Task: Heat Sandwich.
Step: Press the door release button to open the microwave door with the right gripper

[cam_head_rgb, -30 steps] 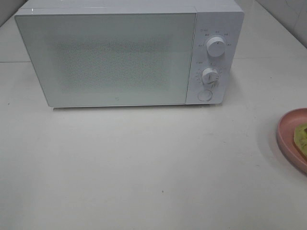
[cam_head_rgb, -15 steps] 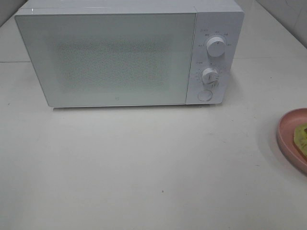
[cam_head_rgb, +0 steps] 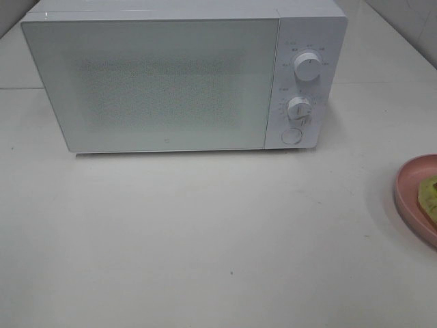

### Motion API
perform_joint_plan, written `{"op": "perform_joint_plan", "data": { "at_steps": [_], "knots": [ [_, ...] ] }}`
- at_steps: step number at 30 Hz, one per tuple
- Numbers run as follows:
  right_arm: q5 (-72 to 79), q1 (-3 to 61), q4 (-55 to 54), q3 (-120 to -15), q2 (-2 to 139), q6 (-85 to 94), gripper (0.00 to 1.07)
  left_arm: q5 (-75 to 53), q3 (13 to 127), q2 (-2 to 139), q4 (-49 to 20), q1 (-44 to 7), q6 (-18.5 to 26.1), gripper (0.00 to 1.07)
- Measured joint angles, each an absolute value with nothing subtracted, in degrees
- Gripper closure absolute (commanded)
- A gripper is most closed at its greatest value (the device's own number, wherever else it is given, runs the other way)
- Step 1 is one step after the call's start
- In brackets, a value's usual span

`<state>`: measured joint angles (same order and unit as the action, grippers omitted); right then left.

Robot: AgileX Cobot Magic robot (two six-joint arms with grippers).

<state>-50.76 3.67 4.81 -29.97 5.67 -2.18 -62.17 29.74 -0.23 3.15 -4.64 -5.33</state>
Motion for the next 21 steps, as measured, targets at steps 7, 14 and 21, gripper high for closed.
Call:
{"op": "perform_joint_plan", "data": {
  "at_steps": [7,14,21],
  "knots": [
    [-46.0,3.7,4.7,-30.0,10.6,-2.2,0.32,-62.2,29.7,-0.2,3.2,-4.6,-5.3,0.09],
    [-39.3,3.7,4.7,-30.0,17.4,-2.2,0.32,-62.2,29.7,-0.2,3.2,-4.6,-5.3,0.09],
    [-35.2,3.7,4.7,-30.0,22.9,-2.2,0.32,-62.2,29.7,-0.2,3.2,-4.6,-5.3,0.09]
  ]
}}
